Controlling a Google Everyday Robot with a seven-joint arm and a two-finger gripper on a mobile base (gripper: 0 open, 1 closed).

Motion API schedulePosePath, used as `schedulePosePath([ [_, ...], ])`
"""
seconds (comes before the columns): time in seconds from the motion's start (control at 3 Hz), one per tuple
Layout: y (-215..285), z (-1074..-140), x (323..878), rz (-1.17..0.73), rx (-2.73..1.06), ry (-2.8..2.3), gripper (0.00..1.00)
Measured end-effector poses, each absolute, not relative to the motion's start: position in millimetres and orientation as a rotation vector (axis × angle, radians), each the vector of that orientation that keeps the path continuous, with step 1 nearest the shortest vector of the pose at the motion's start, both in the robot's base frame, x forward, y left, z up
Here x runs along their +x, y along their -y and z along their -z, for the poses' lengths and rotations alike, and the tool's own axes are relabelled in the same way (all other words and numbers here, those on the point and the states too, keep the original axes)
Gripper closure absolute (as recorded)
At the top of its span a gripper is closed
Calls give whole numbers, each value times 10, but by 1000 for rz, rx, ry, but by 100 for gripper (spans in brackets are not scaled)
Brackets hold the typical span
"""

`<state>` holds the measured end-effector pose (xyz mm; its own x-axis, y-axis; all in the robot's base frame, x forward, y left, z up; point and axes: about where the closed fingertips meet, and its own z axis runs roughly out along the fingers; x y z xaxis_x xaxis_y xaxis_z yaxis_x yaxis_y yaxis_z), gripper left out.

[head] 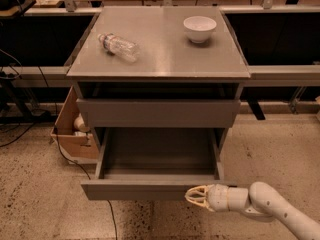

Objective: Close middle drawer

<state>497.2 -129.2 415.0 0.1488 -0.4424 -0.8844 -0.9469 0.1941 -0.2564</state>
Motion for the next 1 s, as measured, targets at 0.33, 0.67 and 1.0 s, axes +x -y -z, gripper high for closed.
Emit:
schedulePosePath([
  [0.33,1162,-4179,5123,-642,-1390,-1375,100],
  [0.67,923,-4193,5379,-634,-1351,-1321,100],
  [1.0,801,-4184,5555,-615,-1313,-1317,100],
])
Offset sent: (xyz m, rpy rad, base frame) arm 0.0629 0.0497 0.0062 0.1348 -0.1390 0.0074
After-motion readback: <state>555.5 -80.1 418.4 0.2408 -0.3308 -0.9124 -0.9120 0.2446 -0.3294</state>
